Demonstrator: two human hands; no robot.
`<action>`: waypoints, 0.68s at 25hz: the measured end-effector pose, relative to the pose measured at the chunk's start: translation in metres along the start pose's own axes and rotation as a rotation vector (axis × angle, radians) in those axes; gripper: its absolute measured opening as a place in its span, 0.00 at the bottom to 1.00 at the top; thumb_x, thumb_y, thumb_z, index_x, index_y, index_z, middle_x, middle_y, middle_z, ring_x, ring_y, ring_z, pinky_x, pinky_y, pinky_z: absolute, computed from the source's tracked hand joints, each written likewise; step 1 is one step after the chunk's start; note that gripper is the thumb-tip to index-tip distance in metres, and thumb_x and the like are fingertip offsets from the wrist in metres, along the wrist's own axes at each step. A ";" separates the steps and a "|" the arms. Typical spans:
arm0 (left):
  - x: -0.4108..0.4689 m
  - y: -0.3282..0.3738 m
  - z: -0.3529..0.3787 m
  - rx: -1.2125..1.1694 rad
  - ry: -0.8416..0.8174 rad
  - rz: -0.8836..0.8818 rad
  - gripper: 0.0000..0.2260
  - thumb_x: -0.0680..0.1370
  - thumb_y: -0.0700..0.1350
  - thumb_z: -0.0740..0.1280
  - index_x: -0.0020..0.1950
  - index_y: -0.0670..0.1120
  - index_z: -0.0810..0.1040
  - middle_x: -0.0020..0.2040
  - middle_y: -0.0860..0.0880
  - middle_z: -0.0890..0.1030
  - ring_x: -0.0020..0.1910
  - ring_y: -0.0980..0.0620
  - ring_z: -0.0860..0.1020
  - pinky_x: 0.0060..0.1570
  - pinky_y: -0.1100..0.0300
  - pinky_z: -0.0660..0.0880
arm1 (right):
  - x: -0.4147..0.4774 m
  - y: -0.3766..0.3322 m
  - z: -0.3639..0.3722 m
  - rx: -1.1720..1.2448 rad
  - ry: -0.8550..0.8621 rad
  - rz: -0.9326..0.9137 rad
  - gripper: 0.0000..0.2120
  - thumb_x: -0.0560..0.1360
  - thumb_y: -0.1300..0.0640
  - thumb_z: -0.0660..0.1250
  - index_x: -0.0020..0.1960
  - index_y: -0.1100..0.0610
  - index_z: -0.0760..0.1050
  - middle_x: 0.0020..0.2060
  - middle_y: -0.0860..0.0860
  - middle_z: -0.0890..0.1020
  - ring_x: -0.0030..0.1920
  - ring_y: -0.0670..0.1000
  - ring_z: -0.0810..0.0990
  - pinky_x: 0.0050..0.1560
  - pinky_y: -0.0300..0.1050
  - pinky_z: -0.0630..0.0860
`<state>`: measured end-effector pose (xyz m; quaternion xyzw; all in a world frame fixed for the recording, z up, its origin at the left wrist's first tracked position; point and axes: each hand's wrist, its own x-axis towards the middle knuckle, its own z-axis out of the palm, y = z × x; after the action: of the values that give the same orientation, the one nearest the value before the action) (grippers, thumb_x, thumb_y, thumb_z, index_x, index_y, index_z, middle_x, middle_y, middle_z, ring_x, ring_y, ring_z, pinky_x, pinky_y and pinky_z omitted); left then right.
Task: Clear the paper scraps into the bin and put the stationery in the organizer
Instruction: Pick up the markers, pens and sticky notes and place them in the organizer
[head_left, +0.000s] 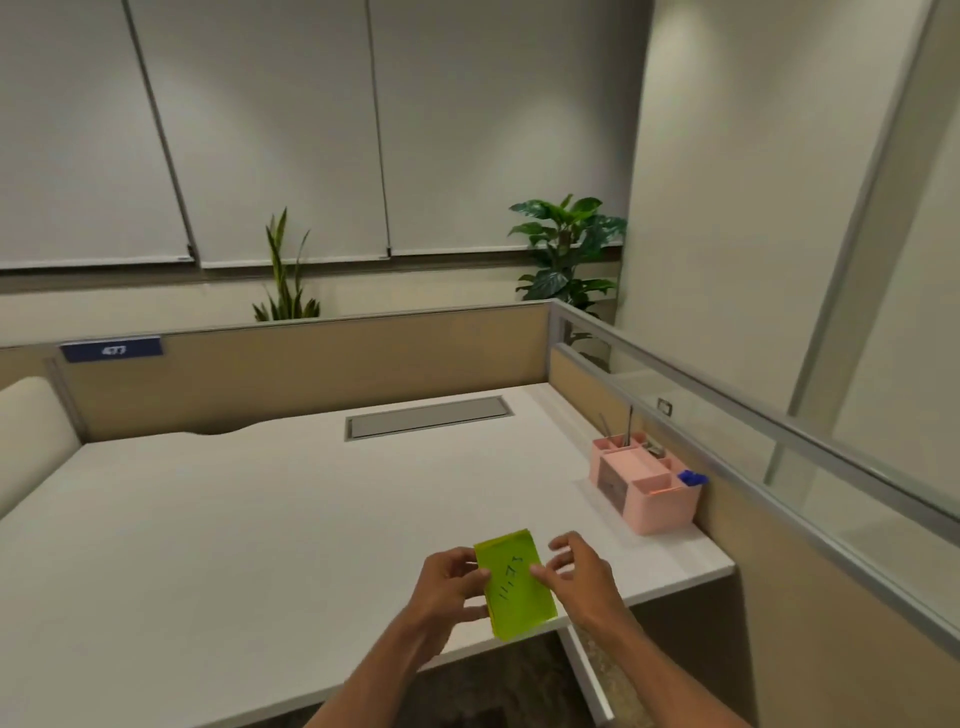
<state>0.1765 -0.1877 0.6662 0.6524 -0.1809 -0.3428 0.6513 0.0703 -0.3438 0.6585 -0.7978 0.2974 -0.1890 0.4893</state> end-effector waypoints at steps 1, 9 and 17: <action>0.012 0.008 0.012 0.031 -0.029 0.014 0.07 0.78 0.34 0.63 0.54 0.35 0.77 0.47 0.40 0.83 0.42 0.47 0.85 0.40 0.52 0.82 | 0.013 -0.002 -0.017 -0.007 0.001 -0.043 0.17 0.72 0.54 0.72 0.58 0.53 0.72 0.48 0.52 0.79 0.45 0.50 0.79 0.40 0.36 0.74; 0.097 0.051 0.103 0.262 -0.241 0.085 0.09 0.79 0.36 0.63 0.56 0.37 0.79 0.49 0.40 0.83 0.48 0.47 0.83 0.41 0.56 0.81 | 0.093 -0.011 -0.129 -0.377 -0.175 -0.219 0.08 0.75 0.56 0.67 0.54 0.55 0.79 0.51 0.54 0.83 0.50 0.50 0.80 0.52 0.43 0.79; 0.179 0.050 0.169 0.445 -0.339 0.201 0.09 0.78 0.40 0.64 0.56 0.44 0.79 0.53 0.47 0.82 0.50 0.53 0.79 0.46 0.65 0.76 | 0.138 0.012 -0.198 -0.468 -0.155 -0.042 0.09 0.73 0.57 0.70 0.53 0.58 0.79 0.42 0.52 0.78 0.43 0.49 0.78 0.42 0.42 0.80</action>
<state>0.1970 -0.4369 0.6909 0.6915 -0.4215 -0.3325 0.4834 0.0529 -0.5710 0.7383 -0.9075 0.2778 -0.0634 0.3085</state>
